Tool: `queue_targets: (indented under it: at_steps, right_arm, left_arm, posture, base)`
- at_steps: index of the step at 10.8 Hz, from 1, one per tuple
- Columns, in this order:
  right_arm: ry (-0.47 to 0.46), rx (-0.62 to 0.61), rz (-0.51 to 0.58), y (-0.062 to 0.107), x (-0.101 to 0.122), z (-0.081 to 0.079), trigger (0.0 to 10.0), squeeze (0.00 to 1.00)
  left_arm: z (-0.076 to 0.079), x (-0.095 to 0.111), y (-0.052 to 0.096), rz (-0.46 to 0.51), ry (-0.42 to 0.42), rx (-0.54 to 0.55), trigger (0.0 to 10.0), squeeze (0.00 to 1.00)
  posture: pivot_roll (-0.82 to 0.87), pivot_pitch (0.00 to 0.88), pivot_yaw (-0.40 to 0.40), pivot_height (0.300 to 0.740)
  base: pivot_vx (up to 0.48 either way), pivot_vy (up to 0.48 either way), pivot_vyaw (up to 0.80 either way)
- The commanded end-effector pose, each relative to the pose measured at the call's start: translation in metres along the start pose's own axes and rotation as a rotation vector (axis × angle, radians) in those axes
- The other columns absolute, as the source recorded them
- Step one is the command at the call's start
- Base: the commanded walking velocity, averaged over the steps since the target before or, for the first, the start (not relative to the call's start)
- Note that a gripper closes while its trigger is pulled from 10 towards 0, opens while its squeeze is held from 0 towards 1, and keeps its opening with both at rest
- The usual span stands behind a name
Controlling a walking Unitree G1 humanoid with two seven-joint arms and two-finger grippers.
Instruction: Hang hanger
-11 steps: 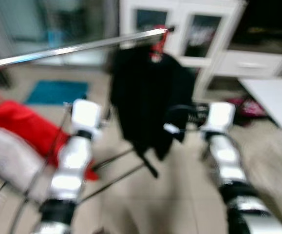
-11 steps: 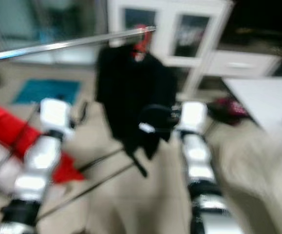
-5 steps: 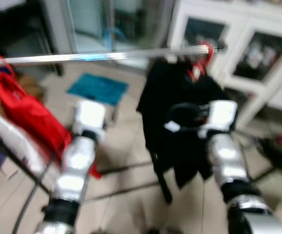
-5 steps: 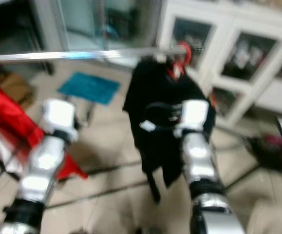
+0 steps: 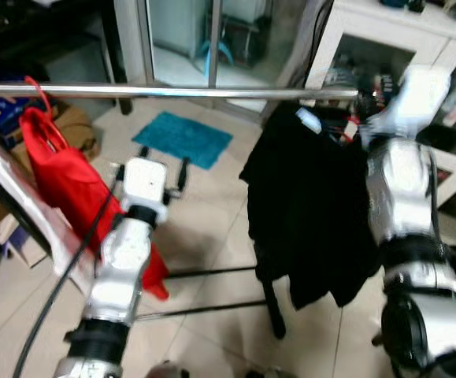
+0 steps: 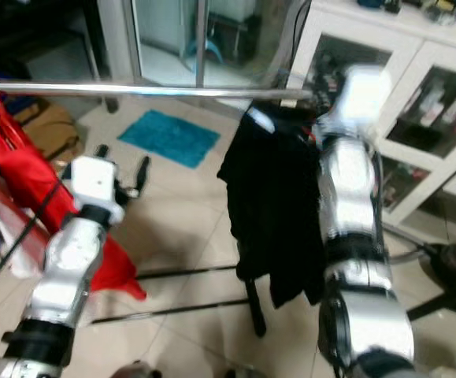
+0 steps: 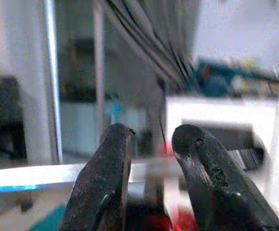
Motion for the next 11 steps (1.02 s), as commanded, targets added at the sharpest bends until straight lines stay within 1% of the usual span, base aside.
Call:
queue_targets:
  at_steps: [1, 2, 3, 4, 5, 6, 7, 8, 9, 10, 11]
  right_arm:
    - [-0.016, -0.033, -0.037, 0.0, -0.006, 0.005, 10.0, 0.0]
    - [0.01, -0.033, -0.047, 0.001, -0.009, 0.005, 10.0, 0.0]
    - [0.026, -0.039, -0.044, 0.0, -0.01, 0.007, 10.0, 0.25]
    - [0.008, -0.015, -0.04, 0.001, -0.01, 0.006, 10.0, 1.0]
    - [0.024, 0.014, -0.078, 0.002, -0.018, 0.003, 10.0, 1.0]
    - [0.023, 0.054, -0.12, 0.003, -0.027, -0.002, 10.0, 1.0]
    - [0.033, 0.097, -0.133, 0.004, -0.029, -0.008, 10.0, 1.0]
    - [0.008, 0.151, -0.134, 0.002, -0.027, -0.015, 10.0, 0.0]
    - [-0.004, 0.186, -0.137, 0.0, -0.025, -0.017, 10.0, 0.0]
    - [-0.049, 0.186, -0.147, -0.001, -0.024, -0.014, 10.0, 0.0]
    - [-0.062, 0.193, -0.15, 0.0, -0.024, -0.013, 10.0, 0.0]
  left_arm:
    - [0.004, 0.003, -0.001, 0.012, -0.002, -0.014, 10.0, 0.0]
    - [0.004, 0.003, -0.001, 0.013, -0.004, -0.015, 10.0, 0.0]
    - [0.005, 0.004, 0.0, 0.016, -0.006, -0.02, 10.0, 0.0]
    - [0.007, 0.005, 0.0, 0.02, -0.006, -0.031, 10.0, 0.0]
    - [0.013, 0.003, 0.001, 0.012, 0.009, -0.062, 10.0, 0.0]
    - [0.017, -0.002, 0.003, -0.001, 0.015, -0.072, 10.0, 0.0]
    - [0.016, 0.0, 0.003, 0.009, 0.034, -0.063, 10.0, 0.0]
    - [0.015, 0.001, 0.003, 0.012, 0.033, -0.059, 10.0, 0.0]
    - [0.016, 0.0, 0.004, 0.011, 0.038, -0.063, 10.0, 0.0]
    - [0.017, -0.002, 0.005, 0.008, 0.045, -0.069, 10.0, 0.0]
    - [0.017, -0.002, 0.006, 0.007, 0.047, -0.07, 10.0, 0.0]
  posture:
    - [0.04, 0.064, -0.07, 0.74]
    - [0.04, 0.064, -0.07, 0.74]
    - [0.05, 0.068, -0.072, 0.74]
    - [0.05, 0.067, -0.072, 0.74]
    - [0.05, 0.065, -0.073, 0.74]
    - [0.05, 0.065, -0.073, 0.74]
    - [0.05, 0.06, -0.077, 0.74]
    - [0.05, 0.06, -0.077, 0.74]
    - [0.06, 0.055, -0.085, 0.74]
    - [0.06, 0.056, -0.088, 0.74]
    - [0.05, 0.059, -0.091, 0.74]
  base:
    - [0.382, -0.289, 0.0]
    - [0.382, -0.289, 0.0]
    - [0.382, -0.289, 0.0]
    - [0.382, -0.285, 0.0]
    - [0.39, -0.274, 0.0]
    - [0.3, 0.0, 0.0]
    - [0.0, 0.0, 0.0]
    - [0.0, 0.0, 0.0]
    - [0.0, 0.0, 0.0]
    - [0.0, 0.0, 0.0]
    - [0.0, 0.0, 0.0]
Point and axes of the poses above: a point about 5 cm out from each wrist's last joint towards the gripper, its own y axis pointing back from the gripper into the wrist, its own x axis along the axis of the wrist's last joint, z = x × y, the point moved 6 cm from there along -y, pointing out of the wrist towards the gripper, and after that the axes turned 7 degrees about y, right-handed, at the moved point
